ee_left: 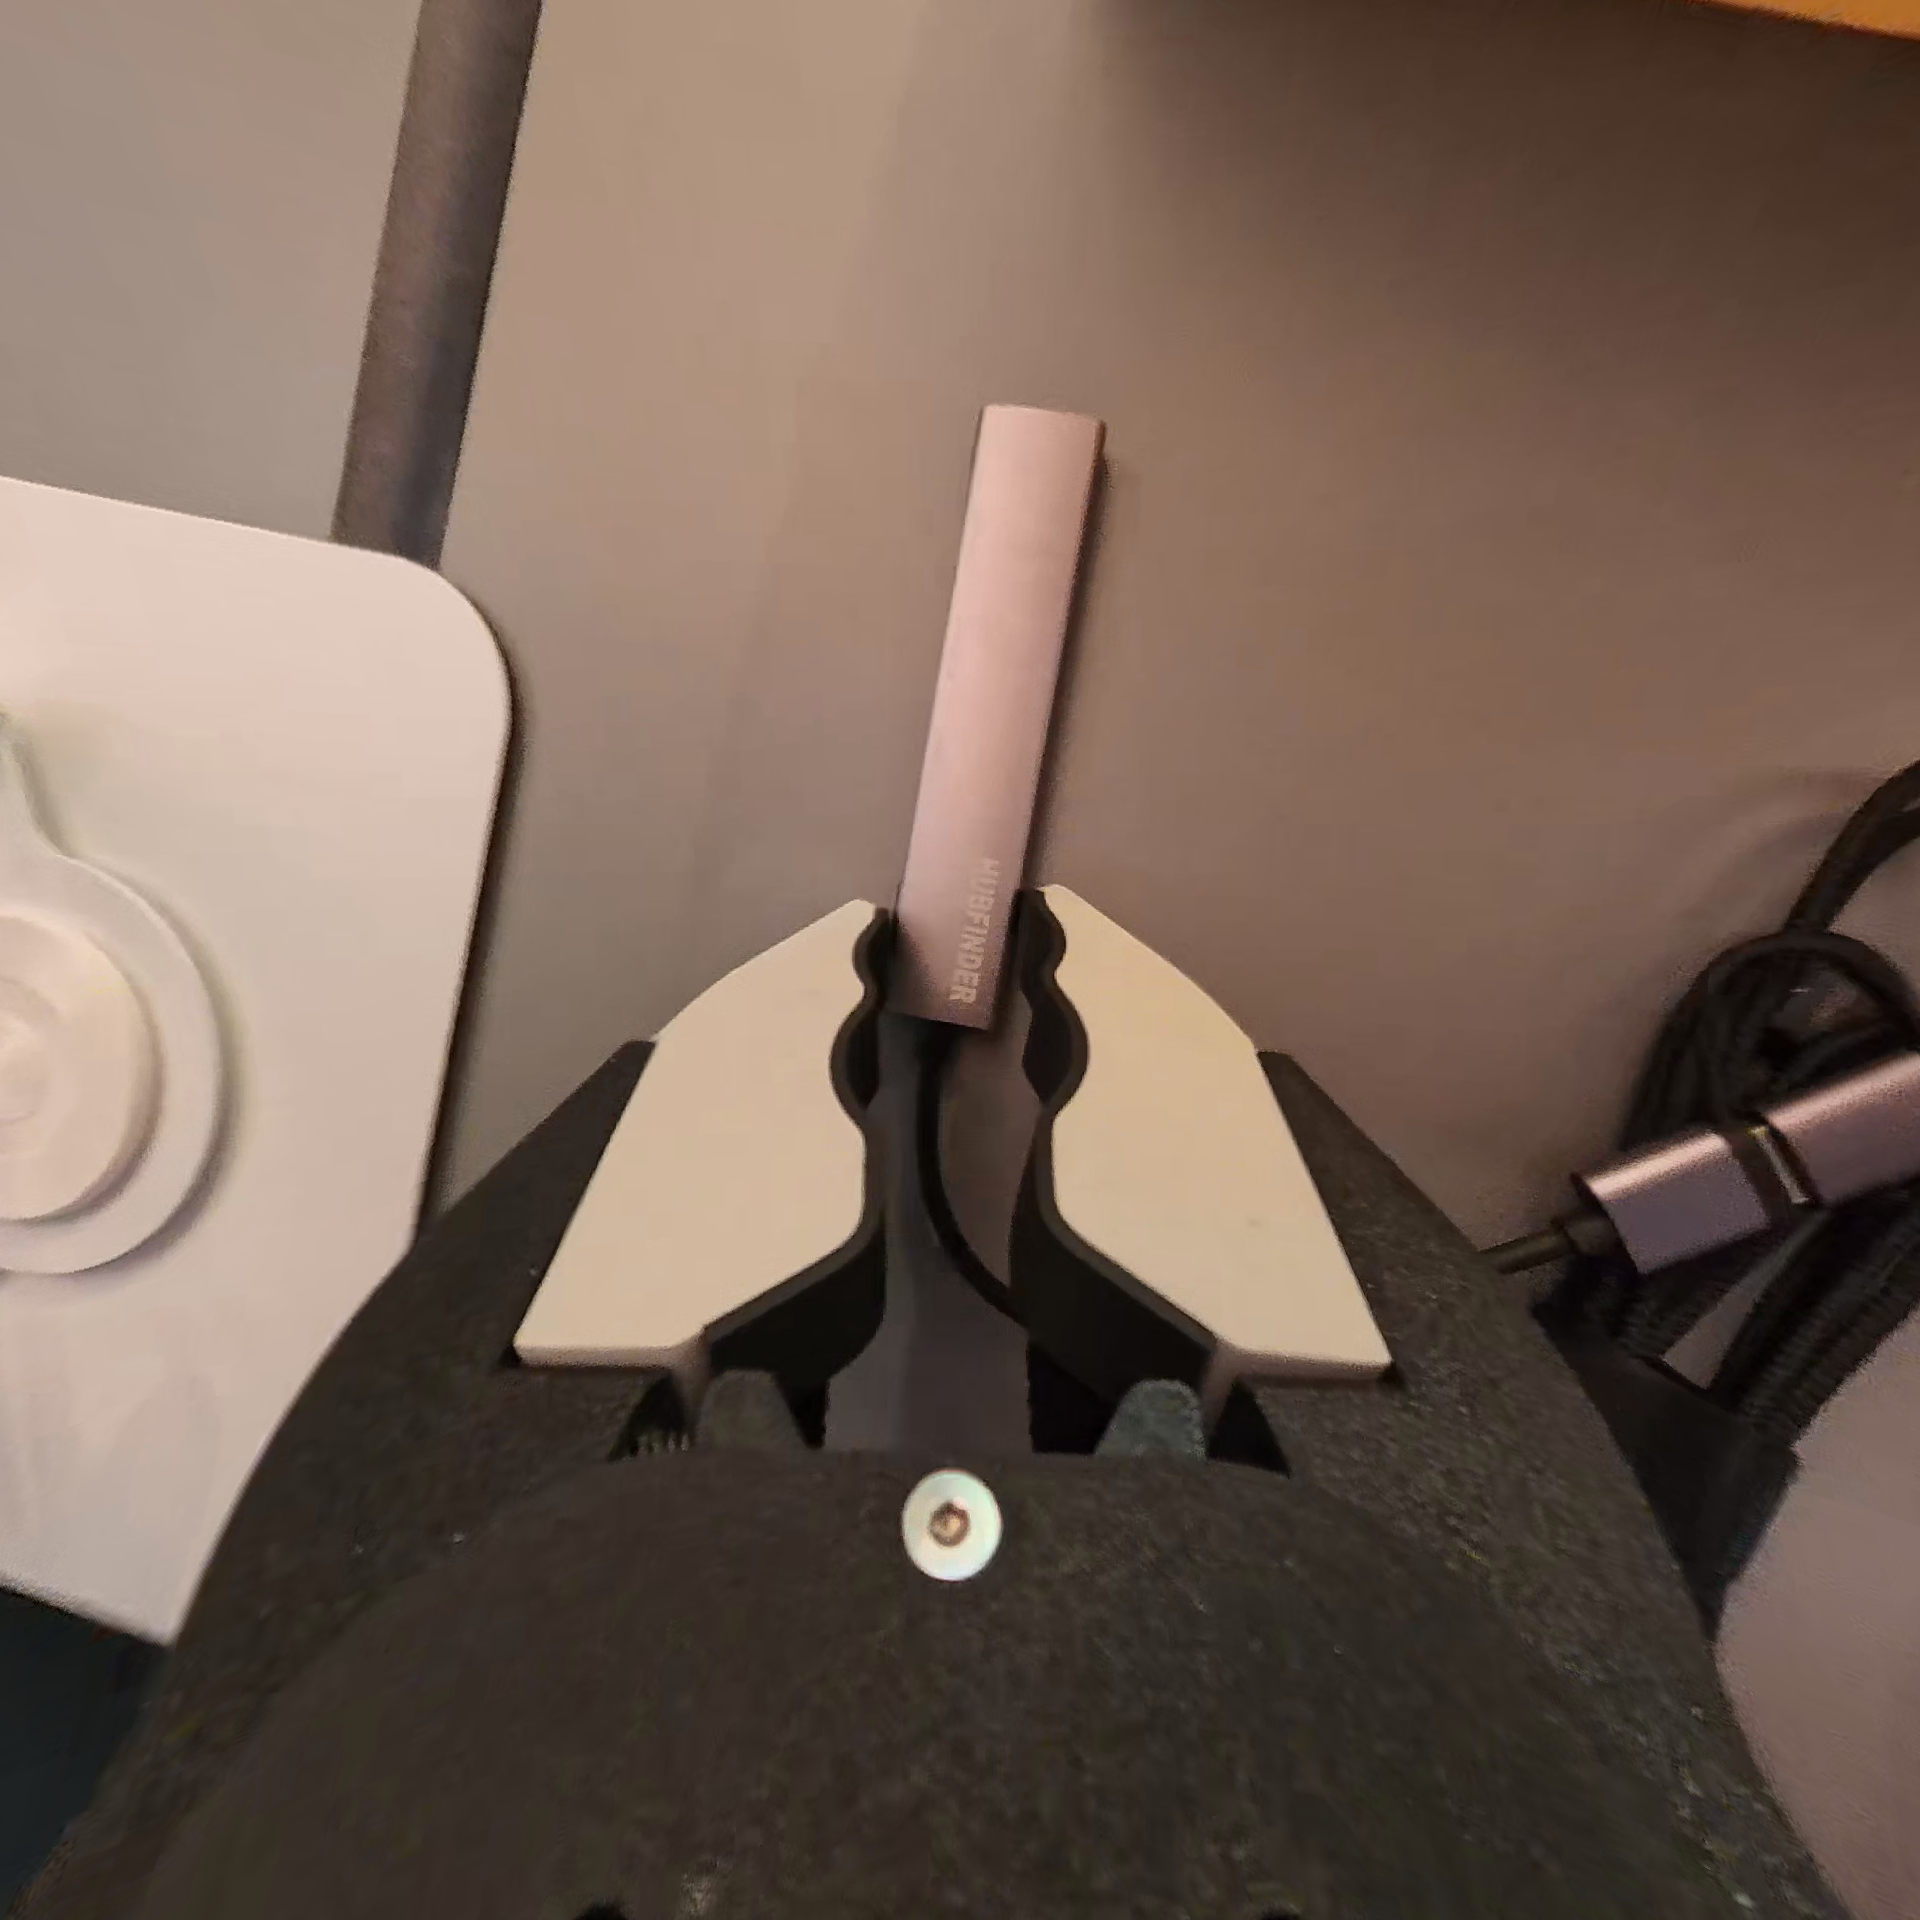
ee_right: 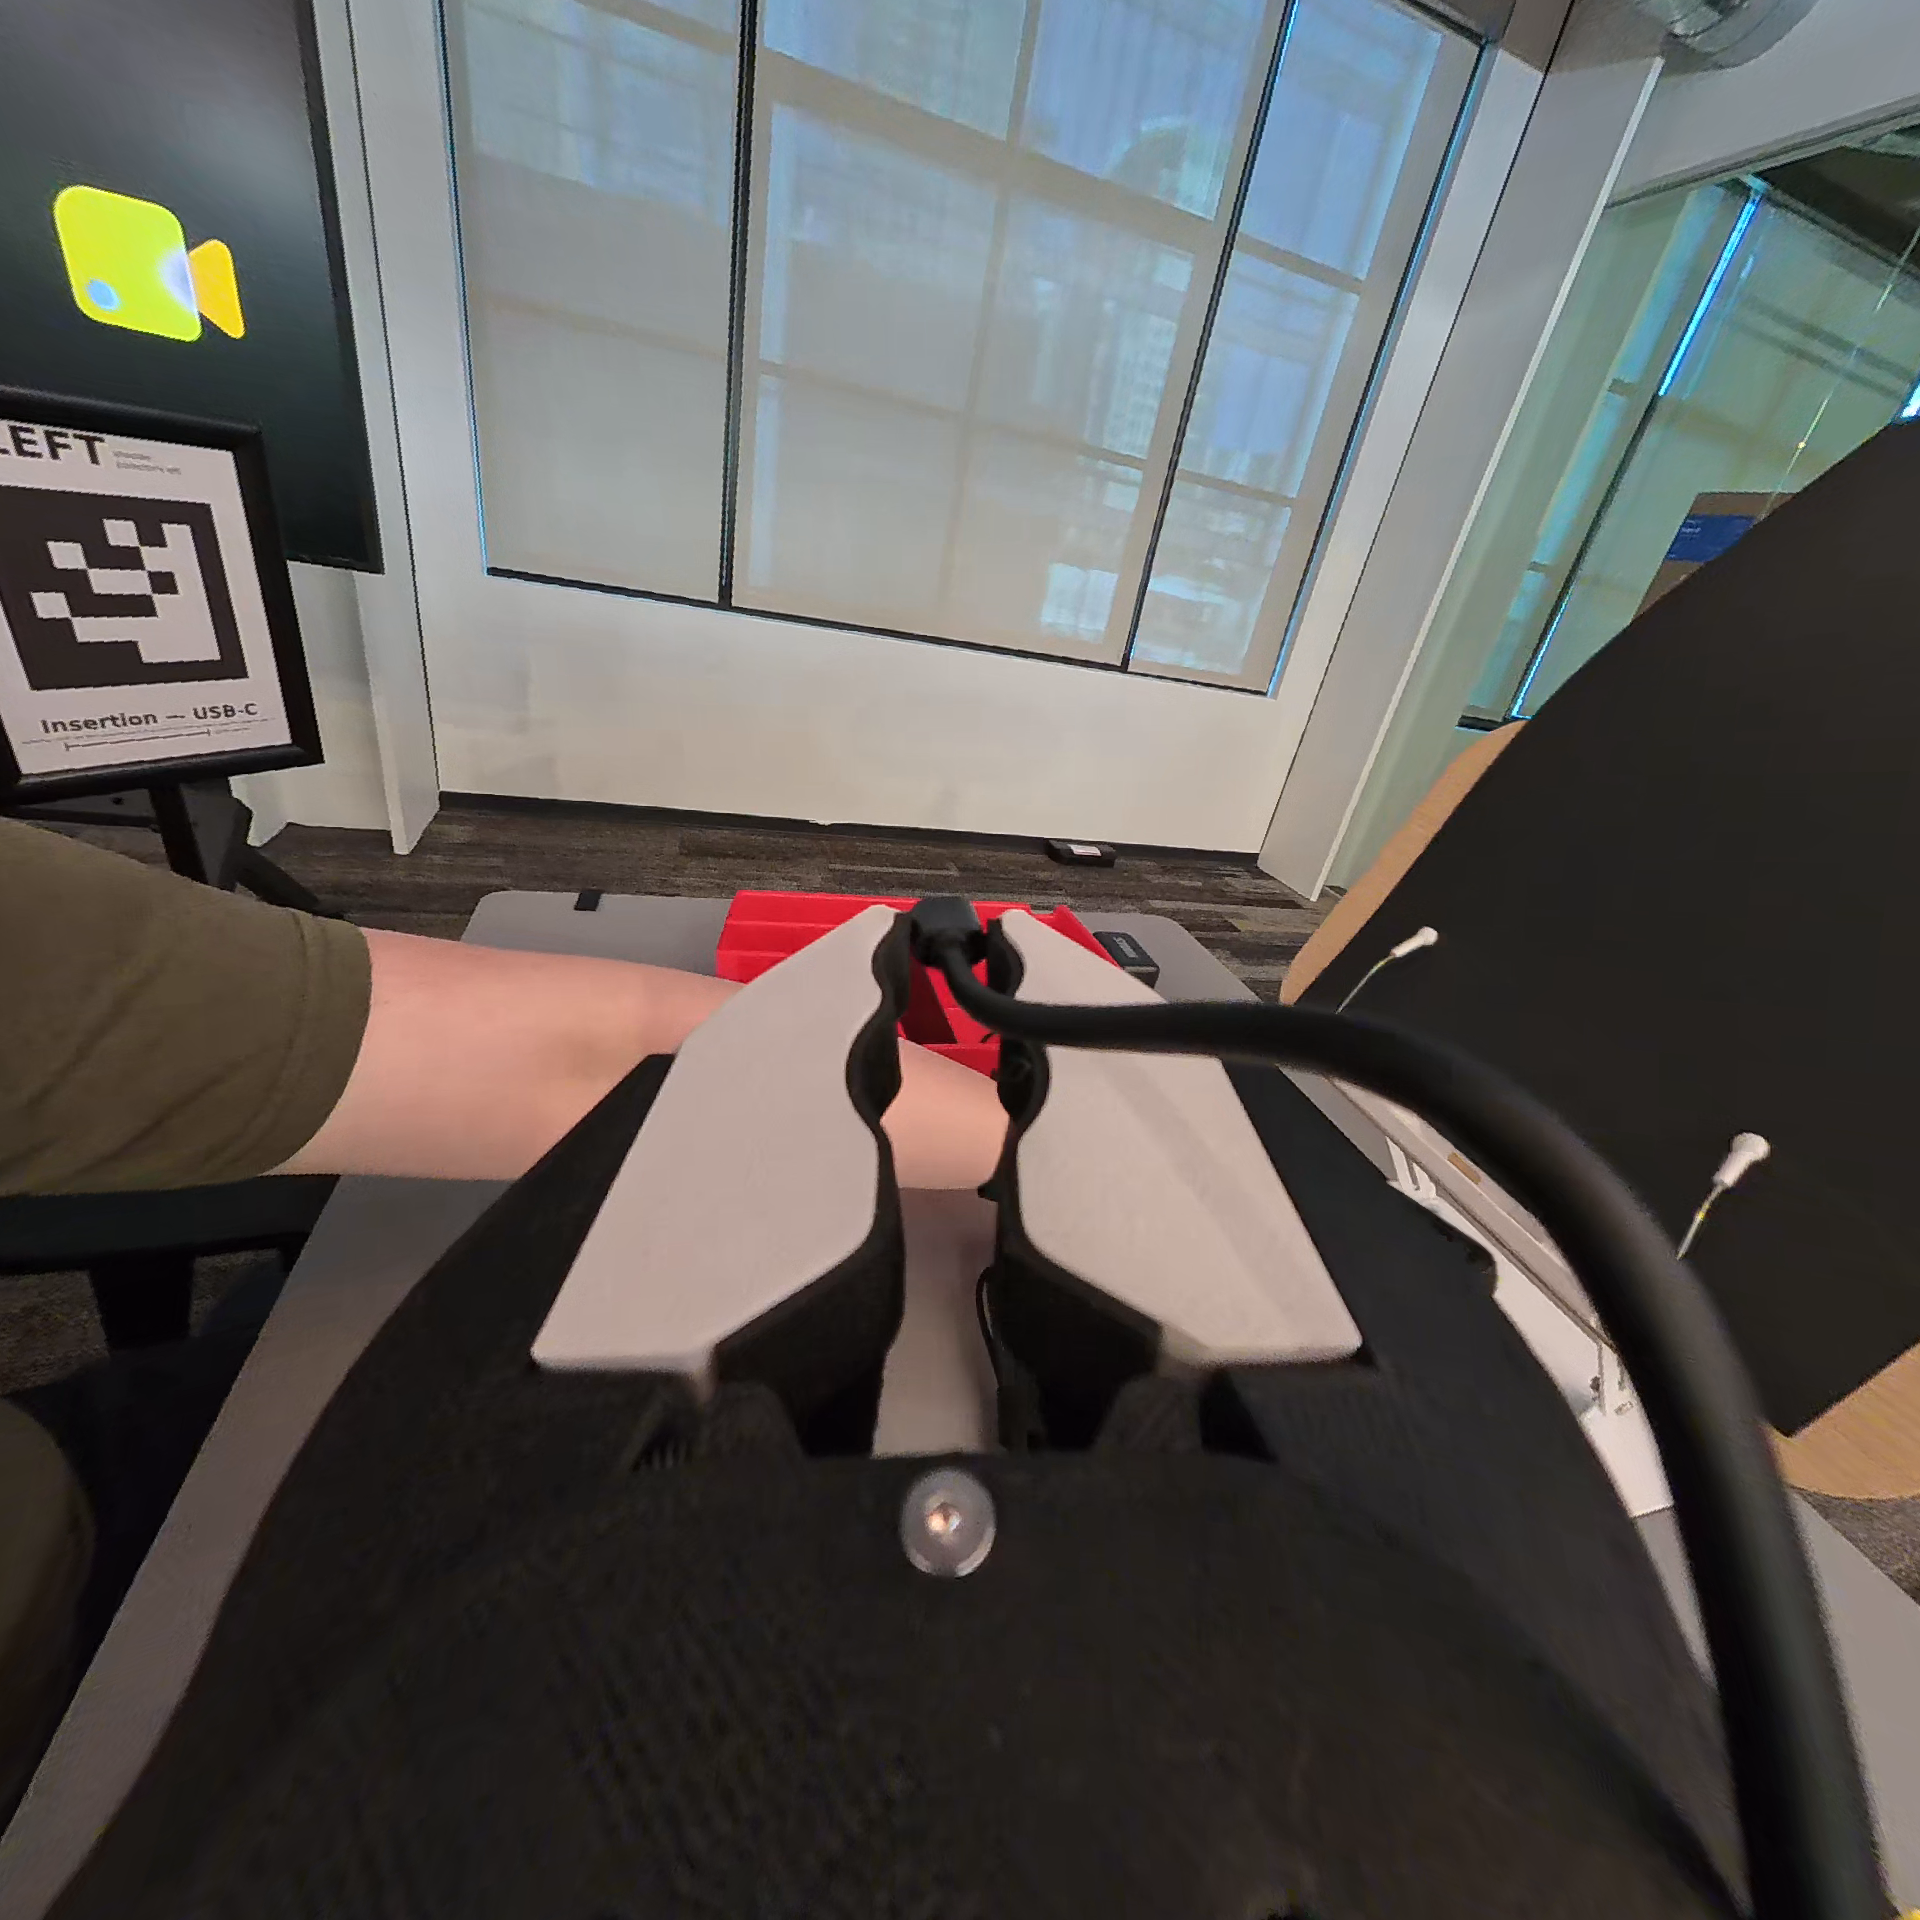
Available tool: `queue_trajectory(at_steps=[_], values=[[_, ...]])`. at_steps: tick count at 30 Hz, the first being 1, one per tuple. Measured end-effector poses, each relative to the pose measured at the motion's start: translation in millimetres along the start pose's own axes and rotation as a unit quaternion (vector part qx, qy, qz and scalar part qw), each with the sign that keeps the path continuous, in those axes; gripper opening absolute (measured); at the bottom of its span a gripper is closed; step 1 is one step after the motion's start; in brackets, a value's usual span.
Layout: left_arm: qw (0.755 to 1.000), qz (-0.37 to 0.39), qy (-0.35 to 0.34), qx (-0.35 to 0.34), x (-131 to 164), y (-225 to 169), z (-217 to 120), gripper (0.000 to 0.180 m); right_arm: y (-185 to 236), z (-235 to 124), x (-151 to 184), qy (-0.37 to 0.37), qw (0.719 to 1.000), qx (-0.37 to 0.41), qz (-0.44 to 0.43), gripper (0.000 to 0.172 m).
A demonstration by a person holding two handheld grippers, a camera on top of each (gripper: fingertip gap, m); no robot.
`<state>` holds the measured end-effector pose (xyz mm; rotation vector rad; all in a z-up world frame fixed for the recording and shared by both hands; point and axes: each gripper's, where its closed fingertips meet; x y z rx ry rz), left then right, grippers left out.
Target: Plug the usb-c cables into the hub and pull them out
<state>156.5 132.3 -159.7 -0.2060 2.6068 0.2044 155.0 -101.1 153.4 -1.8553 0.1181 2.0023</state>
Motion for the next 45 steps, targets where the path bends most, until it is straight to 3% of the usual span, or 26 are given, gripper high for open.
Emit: queue_trajectory(at_steps=[4,8,14,22,29,32,38,45], values=[[0.998,0.021,-0.005,-0.058,-5.2,3.5,-19.7,0.023,-5.0,-1.8,2.3,0.001,1.0,0.004,0.005,0.013],[0.987,0.026,-0.075,-0.139,-25.7,-0.2,-75.5,0.023,-14.5,0.1,14.4,0.023,0.999,0.017,0.019,0.013],[0.94,0.071,-0.111,-0.316,-18.2,-20.8,-179.3,0.023,-19.8,11.8,43.0,0.073,0.995,0.023,0.071,0.013],[0.892,0.111,-0.125,-0.42,6.9,-81.9,-266.9,0.023,-0.7,55.1,105.6,0.146,0.983,0.028,0.109,0.013],[0.86,0.116,-0.156,-0.471,27.0,-126.2,-293.0,0.023,33.0,82.0,127.3,0.137,0.981,-0.005,0.139,0.013],[0.86,0.105,-0.169,-0.47,31.5,-139.8,-294.7,0.023,56.6,92.6,127.6,0.122,0.983,-0.037,0.135,0.013],[0.859,0.067,-0.205,-0.465,45.7,-148.0,-304.4,0.023,100.4,97.4,101.7,0.111,0.991,-0.069,0.013,0.013],[0.859,0.014,-0.247,-0.448,60.0,-141.5,-315.8,0.023,120.2,79.4,43.6,0.042,0.995,-0.088,-0.034,0.013]])
Point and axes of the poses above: each gripper's, where its closed fingertips meet, z out along the fingers, x out of its underside, y = z × x across the jaws, and after that the axes turned 2 degrees about -z, right-handed
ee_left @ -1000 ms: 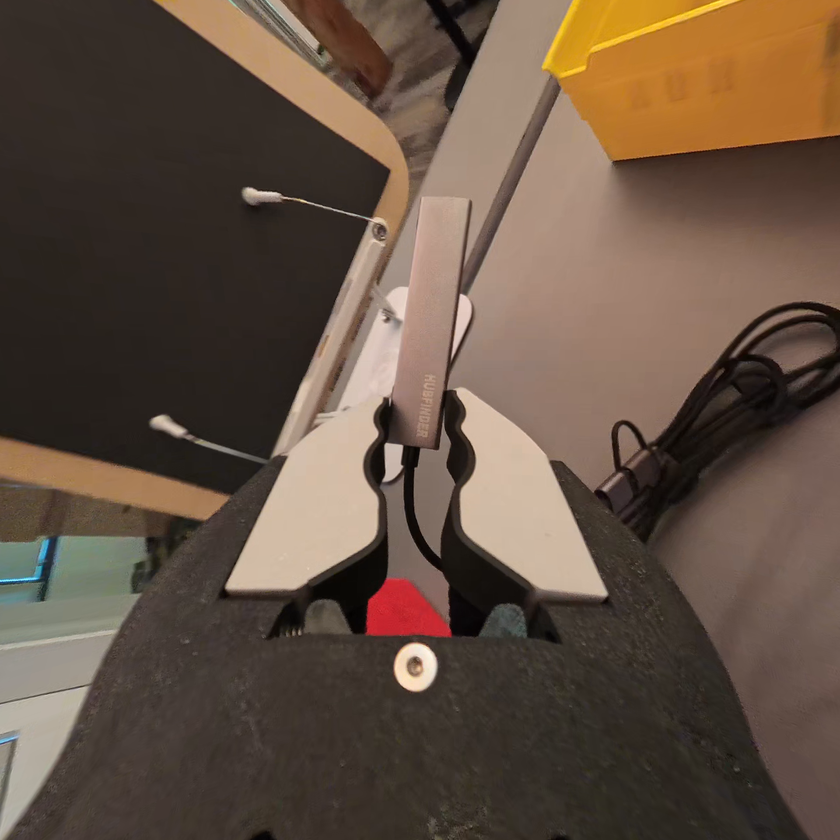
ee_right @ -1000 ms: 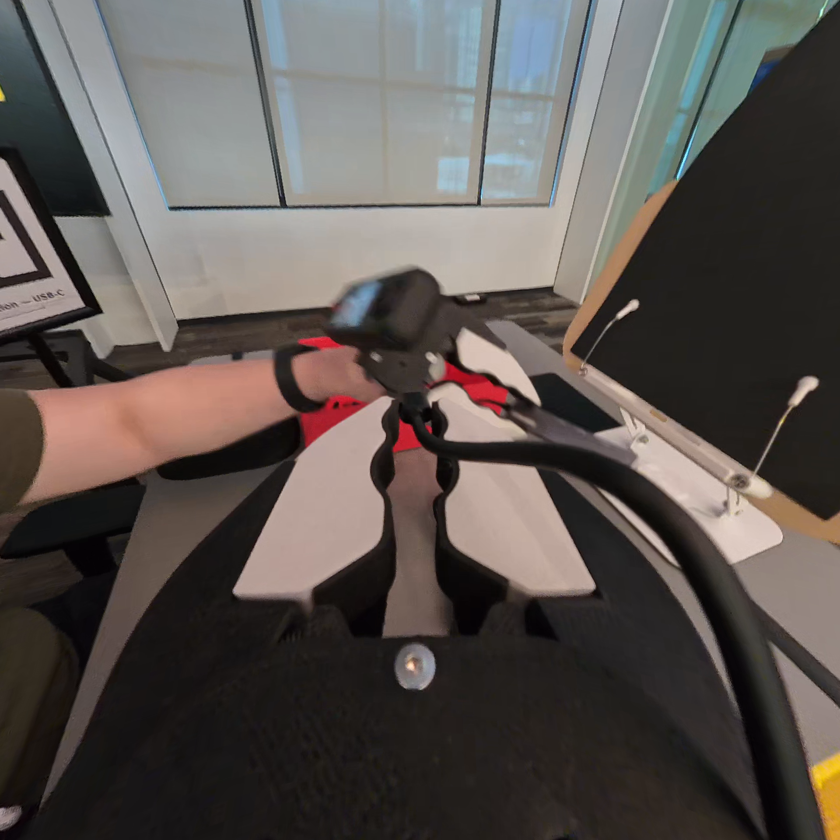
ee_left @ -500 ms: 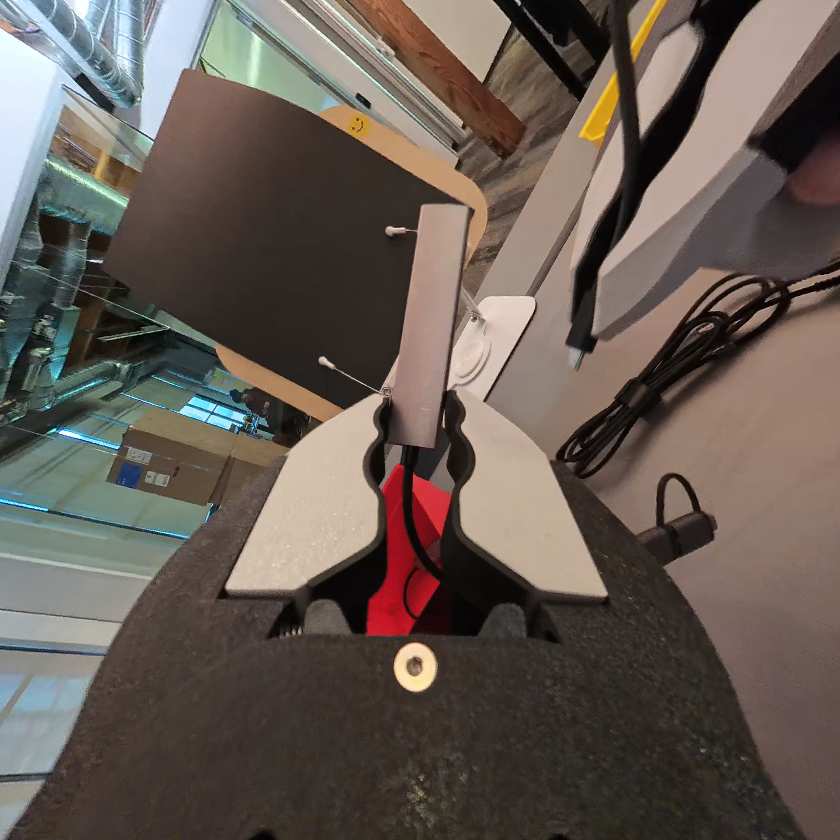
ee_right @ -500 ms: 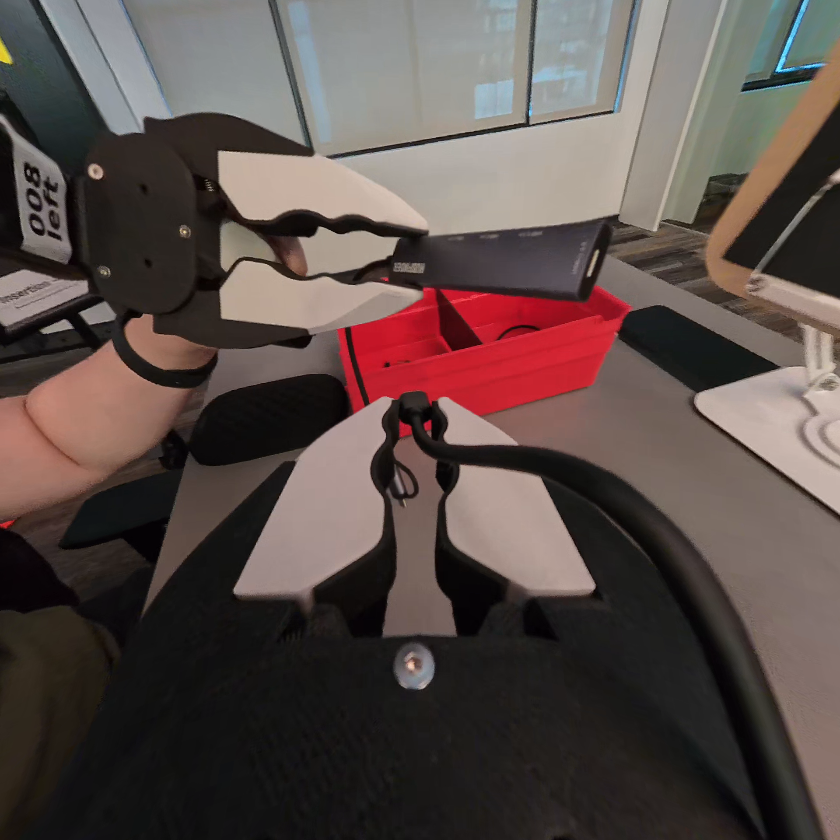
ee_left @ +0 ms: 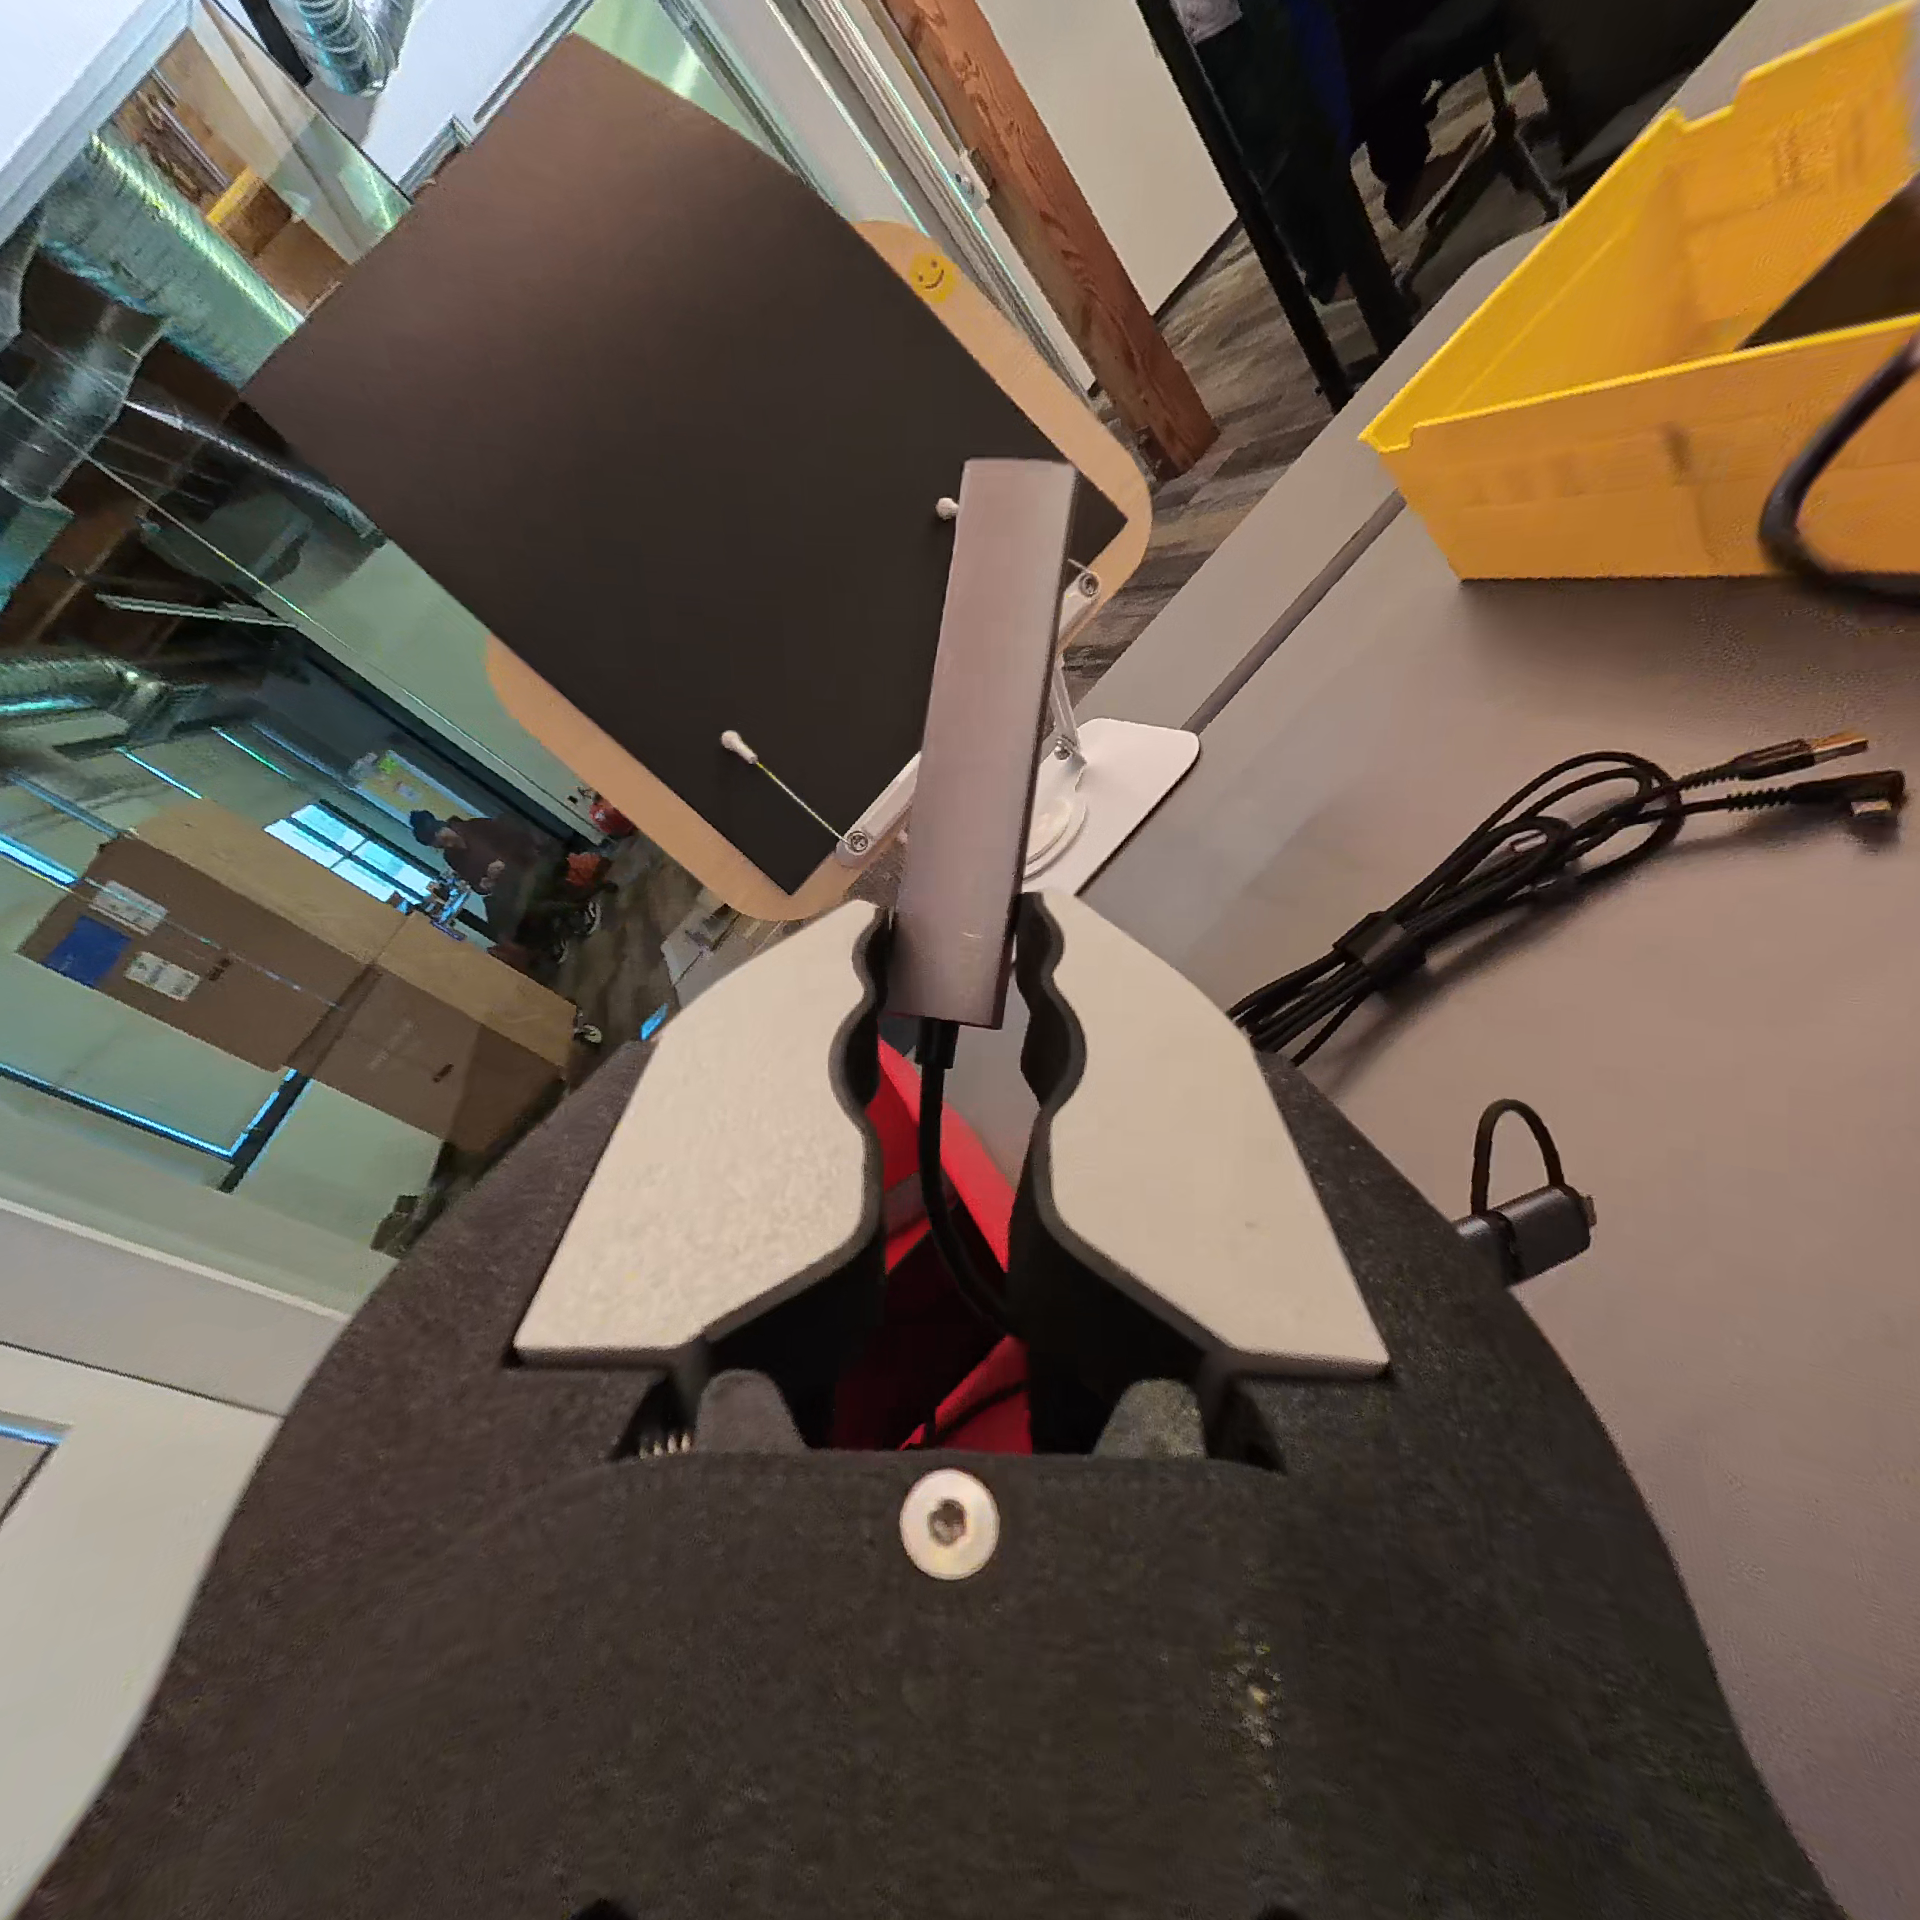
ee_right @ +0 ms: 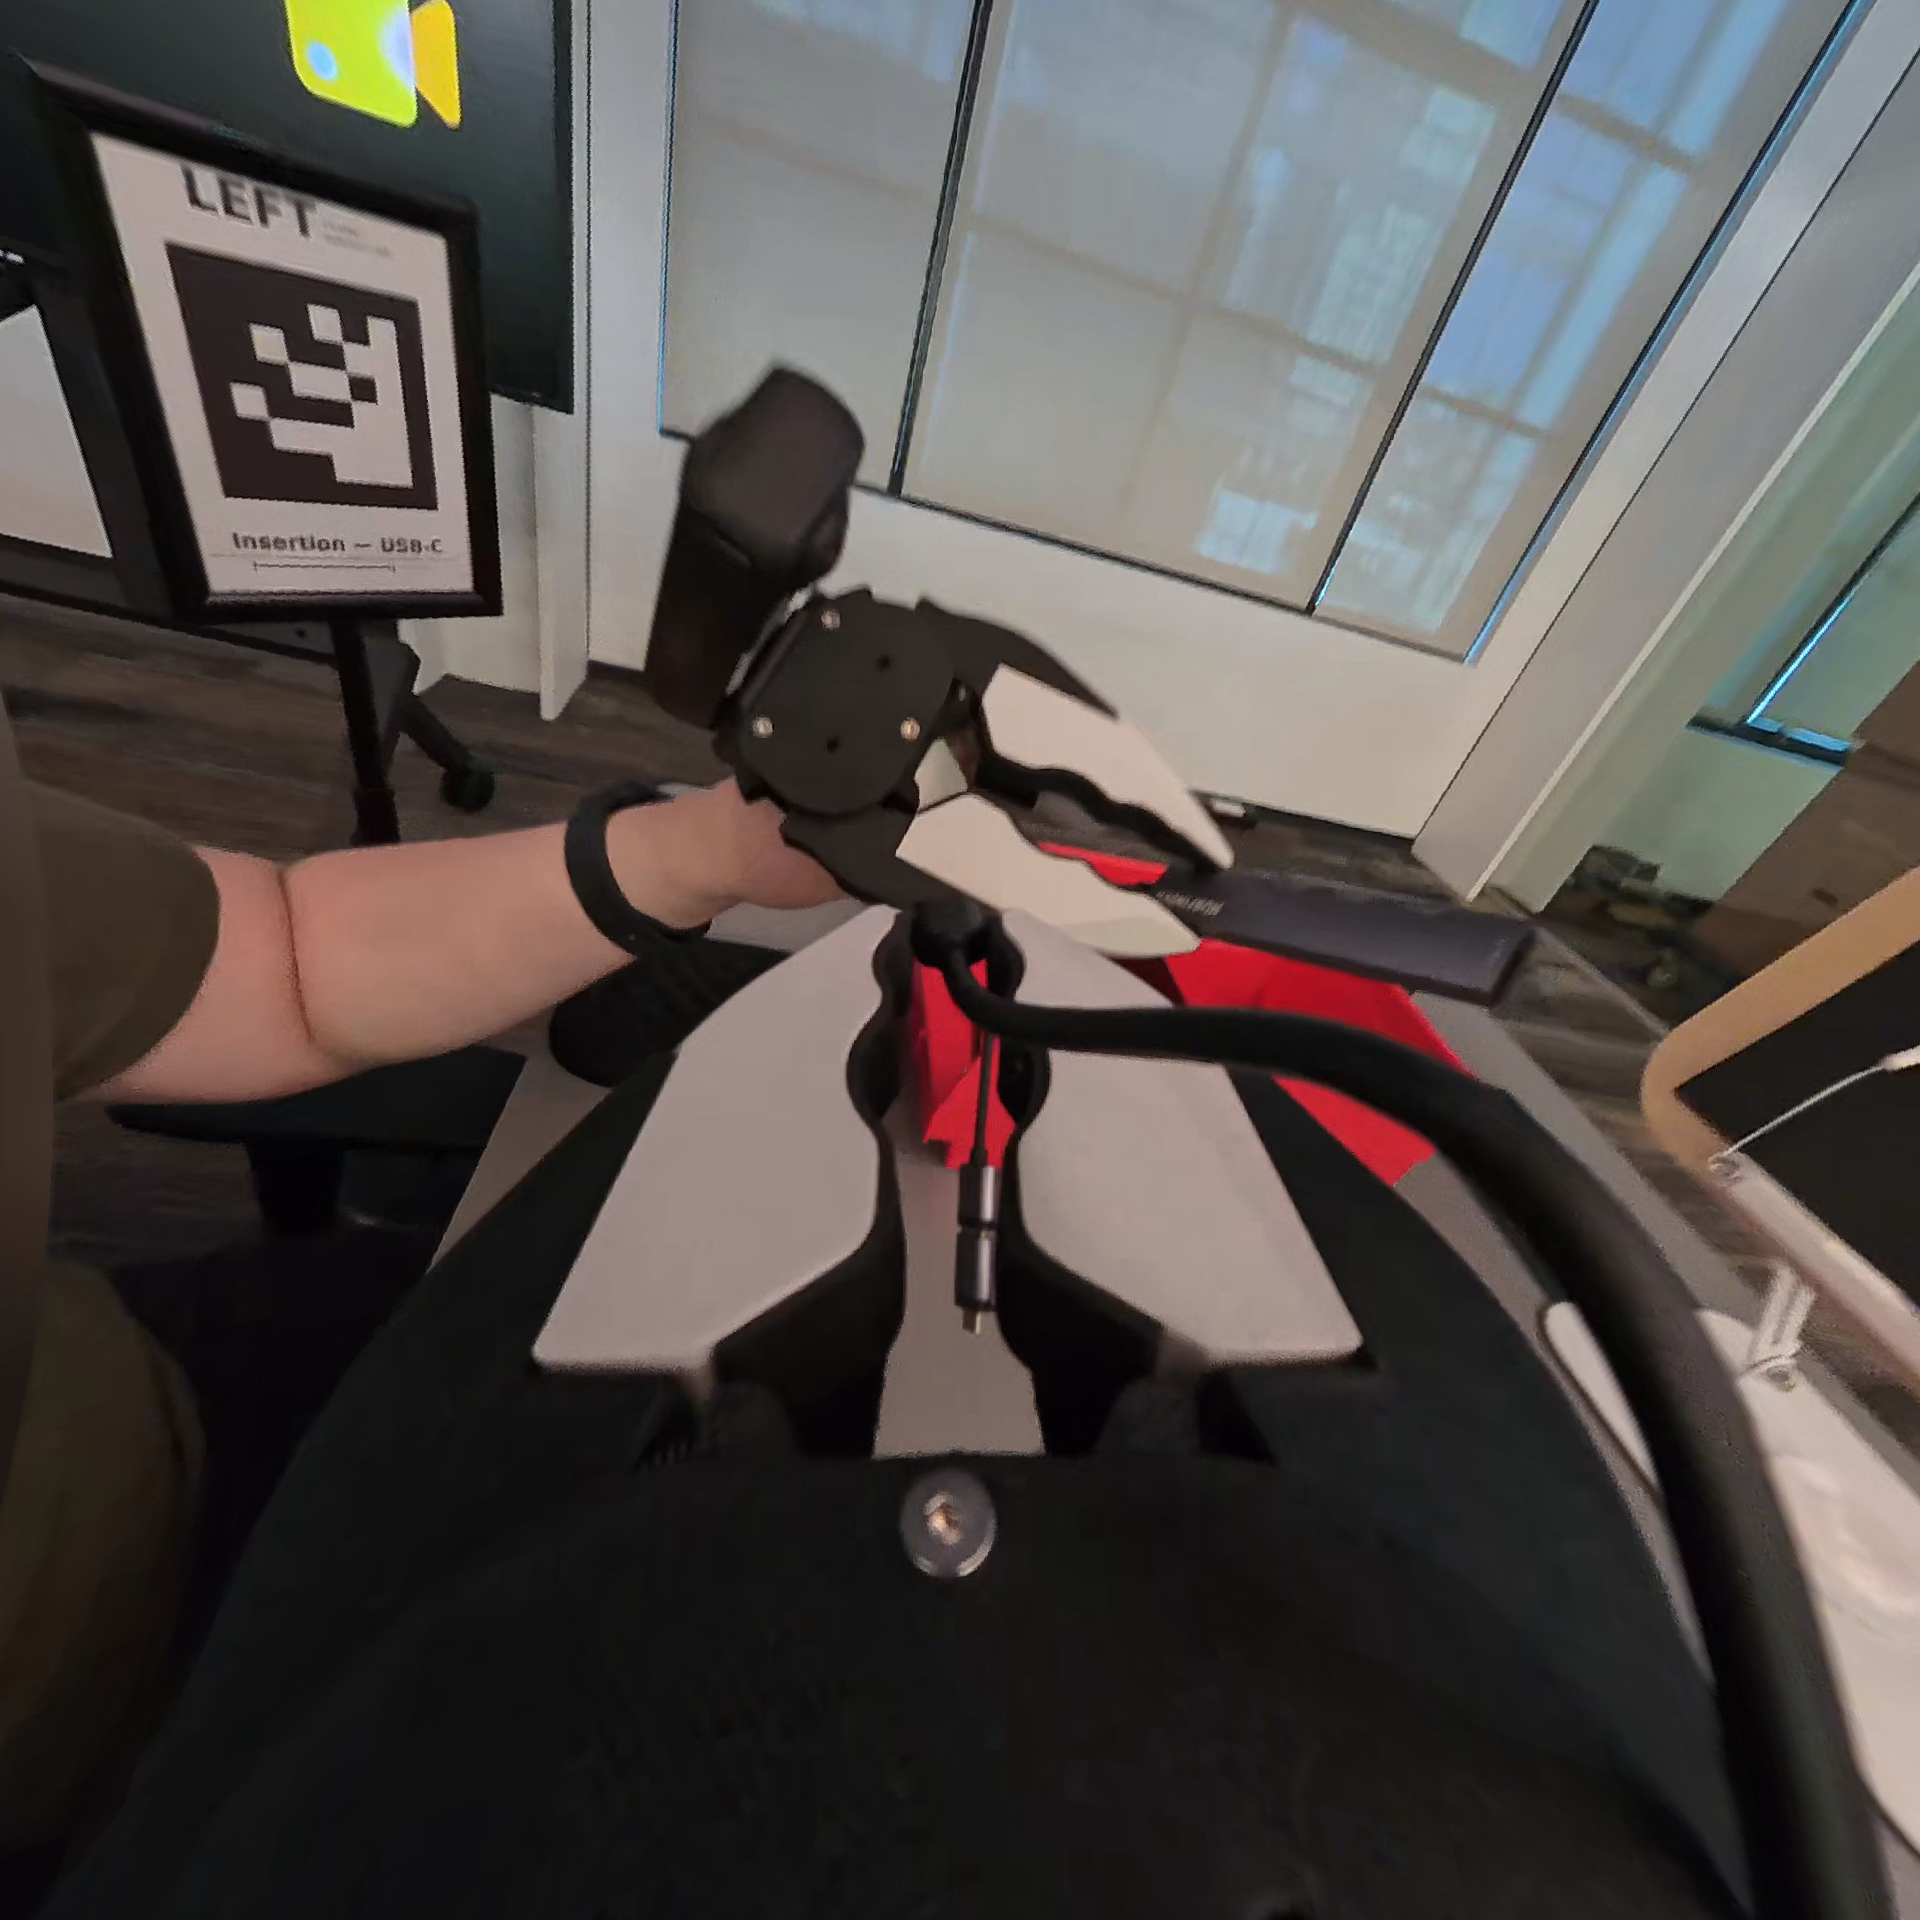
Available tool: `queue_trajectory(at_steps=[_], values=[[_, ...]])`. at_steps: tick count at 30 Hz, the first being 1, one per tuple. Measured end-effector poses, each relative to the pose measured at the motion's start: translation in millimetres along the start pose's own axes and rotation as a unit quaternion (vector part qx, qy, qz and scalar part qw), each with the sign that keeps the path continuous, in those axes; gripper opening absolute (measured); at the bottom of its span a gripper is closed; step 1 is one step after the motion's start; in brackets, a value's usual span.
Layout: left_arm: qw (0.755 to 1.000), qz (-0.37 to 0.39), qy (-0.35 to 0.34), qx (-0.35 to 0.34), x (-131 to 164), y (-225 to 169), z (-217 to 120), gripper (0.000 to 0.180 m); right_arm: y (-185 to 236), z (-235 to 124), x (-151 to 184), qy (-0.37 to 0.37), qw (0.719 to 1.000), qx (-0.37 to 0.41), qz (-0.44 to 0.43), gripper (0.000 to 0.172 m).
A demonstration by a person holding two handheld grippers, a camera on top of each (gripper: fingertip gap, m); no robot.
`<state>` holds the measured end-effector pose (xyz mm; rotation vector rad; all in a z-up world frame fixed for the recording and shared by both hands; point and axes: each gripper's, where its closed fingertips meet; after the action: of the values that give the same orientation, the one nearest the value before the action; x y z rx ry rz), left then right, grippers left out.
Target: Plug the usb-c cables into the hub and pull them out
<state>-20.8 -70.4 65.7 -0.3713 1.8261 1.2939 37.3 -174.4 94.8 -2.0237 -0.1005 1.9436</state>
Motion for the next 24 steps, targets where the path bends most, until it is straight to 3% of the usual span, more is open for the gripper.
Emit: queue_trajectory(at_steps=[3,5,12,15,19,24], values=[[1.0,-0.008,-0.003,0.0,3.5,-0.5,-0.2,0.023,-3.0,-15.0,-21.7,-0.027,1.0,0.006,-0.002,0.013],[1.0,-0.003,-0.004,-0.004,5.9,-3.2,0.2,0.023,-7.5,-17.1,-18.6,-0.016,1.0,0.006,0.006,0.013],[0.994,0.09,-0.008,-0.068,6.6,-9.2,-4.6,0.023,-33.8,5.5,47.1,0.039,0.992,-0.006,0.117,0.013],[0.993,0.101,-0.008,-0.064,8.8,-18.1,-3.9,0.023,-38.7,12.4,67.2,0.043,0.988,-0.009,0.147,0.013],[0.999,0.037,-0.028,-0.022,6.7,-28.4,-3.3,0.023,-44.7,18.9,88.8,0.053,0.984,0.005,0.171,0.013],[0.994,-0.065,-0.058,0.061,-3.2,-43.6,-3.5,0.023,-60.9,19.9,109.4,0.071,0.987,0.074,0.128,0.013]])
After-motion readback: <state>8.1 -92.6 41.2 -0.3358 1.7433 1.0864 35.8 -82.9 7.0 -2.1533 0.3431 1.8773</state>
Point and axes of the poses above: each gripper's, where its closed fingertips meet, z out along the fingers, x out of its underside, y = z × x across the jaws, and after that the axes turned 2 degrees about -z, right-handed
